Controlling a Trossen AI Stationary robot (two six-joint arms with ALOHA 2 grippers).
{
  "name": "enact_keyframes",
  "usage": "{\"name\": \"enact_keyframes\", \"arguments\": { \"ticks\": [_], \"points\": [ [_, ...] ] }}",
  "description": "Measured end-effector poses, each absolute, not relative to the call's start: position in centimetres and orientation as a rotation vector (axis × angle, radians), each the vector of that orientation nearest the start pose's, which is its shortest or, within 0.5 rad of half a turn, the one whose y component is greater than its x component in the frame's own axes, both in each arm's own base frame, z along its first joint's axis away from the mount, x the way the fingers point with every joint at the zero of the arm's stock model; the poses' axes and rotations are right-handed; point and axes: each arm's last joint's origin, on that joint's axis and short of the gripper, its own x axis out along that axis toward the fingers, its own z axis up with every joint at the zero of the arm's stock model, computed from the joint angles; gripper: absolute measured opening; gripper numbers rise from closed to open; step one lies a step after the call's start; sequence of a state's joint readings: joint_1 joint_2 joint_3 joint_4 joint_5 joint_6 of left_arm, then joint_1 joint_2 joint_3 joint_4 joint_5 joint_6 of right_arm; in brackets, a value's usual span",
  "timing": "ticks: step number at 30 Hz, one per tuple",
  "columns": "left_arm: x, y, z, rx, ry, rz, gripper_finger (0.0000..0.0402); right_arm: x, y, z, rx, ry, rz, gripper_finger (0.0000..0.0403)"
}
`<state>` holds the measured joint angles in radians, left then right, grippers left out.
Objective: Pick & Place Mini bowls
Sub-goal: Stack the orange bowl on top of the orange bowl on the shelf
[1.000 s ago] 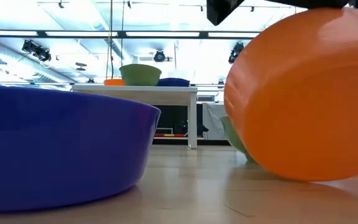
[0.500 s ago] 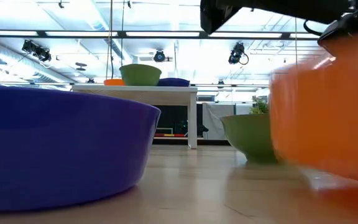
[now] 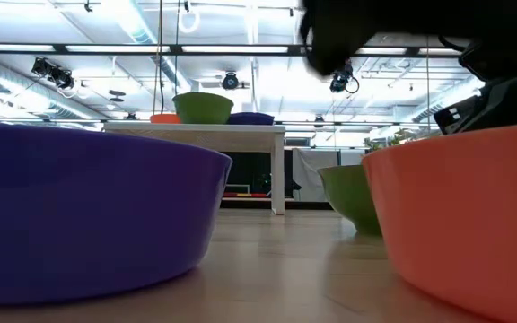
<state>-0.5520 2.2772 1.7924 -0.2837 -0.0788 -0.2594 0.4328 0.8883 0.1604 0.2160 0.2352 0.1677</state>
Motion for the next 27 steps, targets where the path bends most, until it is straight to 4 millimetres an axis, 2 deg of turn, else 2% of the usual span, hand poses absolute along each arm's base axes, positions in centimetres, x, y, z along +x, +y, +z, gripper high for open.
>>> {"name": "enact_keyframes", "arguments": {
  "ticks": [3,6,9,15,18,22,27],
  "points": [
    [43.1,-26.4,16.2,0.033,0.829,-0.372,0.0159,14.8,6.1,14.3,-0.005,0.499,0.152,0.0041],
    [43.3,-26.4,16.0,0.063,0.812,-0.358,0.017,14.8,6.1,14.3,-0.005,0.501,0.151,0.0041],
    [43.4,-26.1,16.0,0.076,0.808,-0.336,0.015,14.8,6.1,14.3,-0.006,0.5,0.147,0.0041],
    [43.5,-26.0,15.8,0.077,0.821,-0.342,0.0073,14.8,6.1,14.3,-0.008,0.503,0.143,0.0041],
    [43.5,-26.0,15.3,0.083,0.839,-0.342,0.0047,14.8,6.1,14.3,-0.008,0.503,0.142,0.0041],
    [43.6,-25.9,15.0,0.077,0.844,-0.335,0.0047,14.8,6.1,14.3,-0.008,0.504,0.142,0.0041],
    [43.6,-25.5,14.6,0.073,0.868,-0.318,0.0086,14.8,6.1,14.2,-0.005,0.506,0.141,0.0041]
  ]
}}
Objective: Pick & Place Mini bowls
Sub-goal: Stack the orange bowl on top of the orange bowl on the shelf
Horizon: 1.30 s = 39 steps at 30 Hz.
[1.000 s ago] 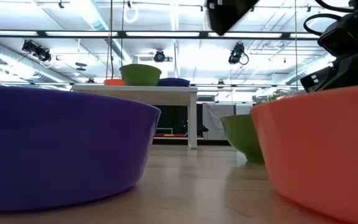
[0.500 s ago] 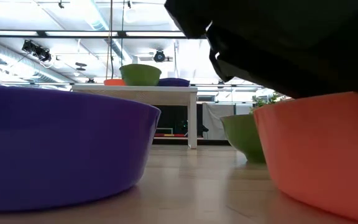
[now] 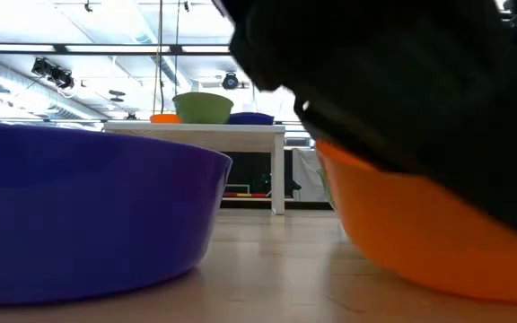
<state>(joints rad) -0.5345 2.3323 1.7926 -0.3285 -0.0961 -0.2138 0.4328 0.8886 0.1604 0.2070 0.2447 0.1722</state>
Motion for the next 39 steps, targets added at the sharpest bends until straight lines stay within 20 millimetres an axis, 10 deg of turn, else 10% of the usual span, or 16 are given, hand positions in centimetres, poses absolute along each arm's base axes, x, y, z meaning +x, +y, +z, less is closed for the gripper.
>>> {"name": "enact_keyframes", "arguments": {
  "ticks": [11,39],
  "points": [
    [43.9,-25.6,15.0,0.061,0.832,-0.328,0.0012,14.8,6.0,14.2,-0.006,0.505,0.139,0.0041],
    [43.9,-25.5,18.5,0.109,0.795,-0.259,0.0005,14.8,6.0,14.2,-0.006,0.506,0.14,0.0041]
  ]
}}
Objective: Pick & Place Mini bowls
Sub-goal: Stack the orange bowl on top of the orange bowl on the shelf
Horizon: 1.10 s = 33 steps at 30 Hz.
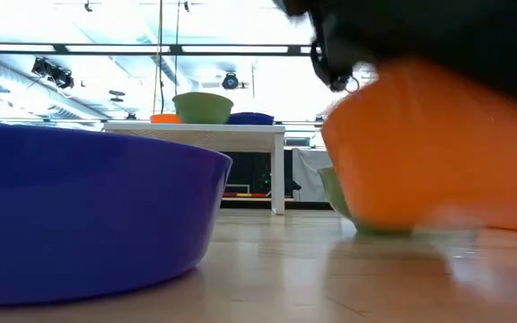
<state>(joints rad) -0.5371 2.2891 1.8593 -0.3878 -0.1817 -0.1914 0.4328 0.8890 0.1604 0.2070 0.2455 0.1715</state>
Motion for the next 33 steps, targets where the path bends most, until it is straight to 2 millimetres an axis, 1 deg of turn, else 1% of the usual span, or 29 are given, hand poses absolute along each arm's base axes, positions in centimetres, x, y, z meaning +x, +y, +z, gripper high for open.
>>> {"name": "enact_keyframes", "arguments": {
  "ticks": [1,5,8,10,13,15,18,19,23,26,28,30,33],
  "points": [
    [43.8,-25.4,19.4,0.118,0.794,-0.243,0.0005,14.8,6.0,14.2,-0.006,0.506,0.14,0.0041],
    [42.8,-24.7,24.5,0.195,0.815,-0.148,0.0005,14.8,6.0,14.2,-0.006,0.506,0.14,0.0041],
    [41.7,-22.8,28.3,0.229,0.887,-0.014,0.0005,14.8,6.0,14.2,-0.006,0.506,0.14,0.0041],
    [41.1,-20.6,31.1,0.244,0.916,0.094,0.0005,14.8,6.0,14.2,-0.006,0.506,0.14,0.0041],
    [39.9,-16.2,34.7,0.247,0.974,0.254,0.0005,14.8,6.0,14.2,-0.005,0.506,0.14,0.0041],
    [38.8,-12.7,36.3,0.256,1.034,0.372,0.0005,14.8,6.1,14.2,-0.006,0.506,0.14,0.0041],
    [37.0,-6.6,38.5,0.199,1.084,0.519,0.0005,14.8,6.0,14.2,-0.013,0.505,0.142,0.0041],
    [36.5,-4.4,39.2,0.174,1.08,0.572,0.0005,14.8,6.0,14.2,-0.018,0.505,0.143,0.0041],
    [33.7,3.6,41.7,0.119,1.057,0.712,0.0005,14.8,6.1,14.2,-0.037,0.503,0.148,0.0041],
    [30.9,9.0,42.7,0.031,1.069,0.822,0.0005,14.8,6.0,14.2,-0.04,0.506,0.148,0.0041],
    [29.7,11.9,42.7,-0.008,1.068,0.878,0.0005,14.7,6.0,14.2,-0.042,0.511,0.148,0.0041],
    [29.1,14.3,42.2,-0.042,1.065,0.891,0.0005,14.7,6.0,14.2,-0.042,0.512,0.148,0.0041],
    [29.0,17.1,40.8,-0.088,1.064,0.85,0.0005,14.7,6.0,14.1,-0.039,0.519,0.146,0.0041]
  ]
}}
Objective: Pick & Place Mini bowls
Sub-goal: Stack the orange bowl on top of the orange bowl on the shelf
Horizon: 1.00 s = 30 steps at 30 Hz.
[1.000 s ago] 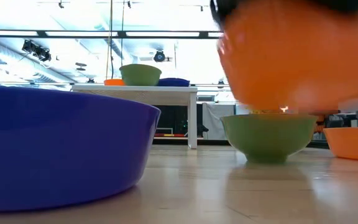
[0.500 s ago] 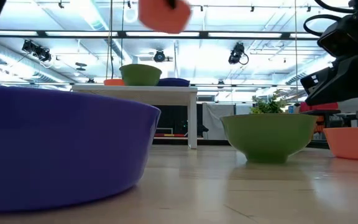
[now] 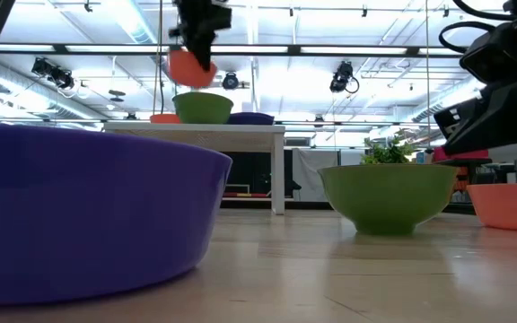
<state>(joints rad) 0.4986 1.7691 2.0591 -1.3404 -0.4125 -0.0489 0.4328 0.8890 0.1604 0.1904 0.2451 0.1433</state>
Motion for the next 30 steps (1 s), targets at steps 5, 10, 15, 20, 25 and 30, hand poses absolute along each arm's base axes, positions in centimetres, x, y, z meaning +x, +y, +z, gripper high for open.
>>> {"name": "enact_keyframes", "arguments": {
  "ticks": [5,10,15,20,25,30],
  "points": [
    [28.6,21.2,37.4,-0.183,1.045,0.84,0.0005,14.6,6.0,13.9,0.0,0.549,0.131,0.0041],
    [27.5,23.3,35.7,-0.258,1.049,0.868,0.0005,14.5,5.9,13.8,0.023,0.556,0.122,0.0041],
    [27.0,23.3,34.9,-0.292,1.068,0.89,0.0005,14.6,6.0,13.9,0.026,0.551,0.122,0.0041],
    [27.1,23.2,34.8,-0.318,1.049,0.916,0.0005,14.6,6.0,13.9,0.026,0.55,0.122,0.0041],
    [27.6,22.7,35.2,-0.305,1.012,0.938,0.0005,14.6,6.0,13.9,0.028,0.55,0.122,0.0041],
    [27.2,20.7,37.0,-0.315,0.946,0.957,0.0005,14.6,6.0,13.9,0.03,0.549,0.121,0.0041]
  ]
}}
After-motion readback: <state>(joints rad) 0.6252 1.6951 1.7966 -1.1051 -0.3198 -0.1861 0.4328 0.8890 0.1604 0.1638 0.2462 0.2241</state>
